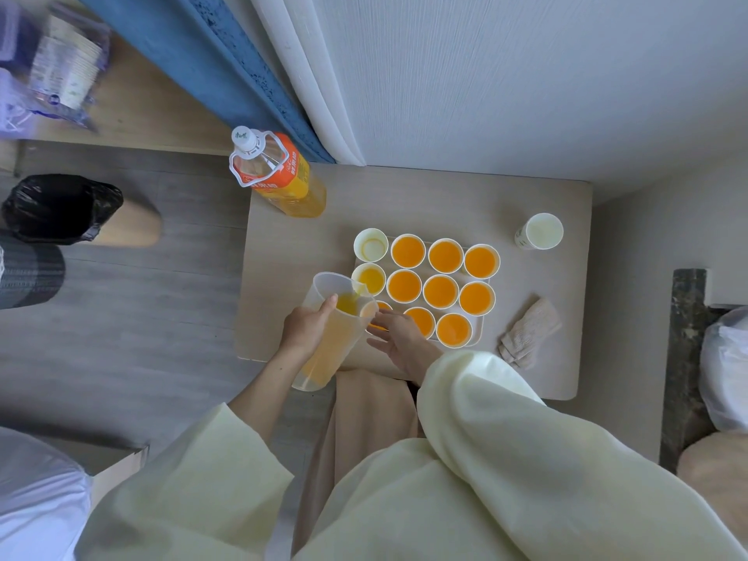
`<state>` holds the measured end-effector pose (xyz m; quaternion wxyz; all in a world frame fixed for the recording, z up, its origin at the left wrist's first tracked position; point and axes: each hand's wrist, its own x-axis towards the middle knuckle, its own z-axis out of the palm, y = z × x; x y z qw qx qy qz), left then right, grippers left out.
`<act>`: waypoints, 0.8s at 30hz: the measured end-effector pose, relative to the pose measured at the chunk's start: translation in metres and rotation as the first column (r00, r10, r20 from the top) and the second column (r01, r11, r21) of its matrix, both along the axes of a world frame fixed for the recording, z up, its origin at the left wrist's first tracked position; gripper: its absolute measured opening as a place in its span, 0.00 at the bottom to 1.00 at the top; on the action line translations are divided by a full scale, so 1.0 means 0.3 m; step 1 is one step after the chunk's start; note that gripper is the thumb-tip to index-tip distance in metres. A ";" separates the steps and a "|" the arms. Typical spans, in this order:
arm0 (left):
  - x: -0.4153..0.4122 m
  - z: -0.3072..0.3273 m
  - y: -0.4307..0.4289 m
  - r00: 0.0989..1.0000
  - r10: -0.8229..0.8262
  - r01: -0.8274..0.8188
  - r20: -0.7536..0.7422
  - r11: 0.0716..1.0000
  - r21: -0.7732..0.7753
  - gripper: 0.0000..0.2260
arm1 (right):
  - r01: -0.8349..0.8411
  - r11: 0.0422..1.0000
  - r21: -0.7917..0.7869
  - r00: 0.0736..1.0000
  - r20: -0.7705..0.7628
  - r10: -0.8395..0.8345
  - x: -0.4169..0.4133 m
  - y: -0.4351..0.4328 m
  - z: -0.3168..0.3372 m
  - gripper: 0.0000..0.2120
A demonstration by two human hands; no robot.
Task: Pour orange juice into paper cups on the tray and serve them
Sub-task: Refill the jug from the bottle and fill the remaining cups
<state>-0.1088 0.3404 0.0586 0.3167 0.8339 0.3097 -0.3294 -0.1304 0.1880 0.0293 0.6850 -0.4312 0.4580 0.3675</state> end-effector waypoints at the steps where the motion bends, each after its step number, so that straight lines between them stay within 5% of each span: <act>1: -0.003 -0.002 0.001 1.000 -0.003 0.003 -0.002 1.000 0.003 0.24 | 0.000 1.000 -0.002 1.000 -0.003 0.000 -0.003 0.001 0.000 0.09; 24: 0.009 -0.010 -0.008 1.000 -0.021 0.022 -0.023 0.999 0.037 0.29 | 0.029 1.000 -0.006 0.999 -0.026 -0.029 0.007 -0.006 0.006 0.06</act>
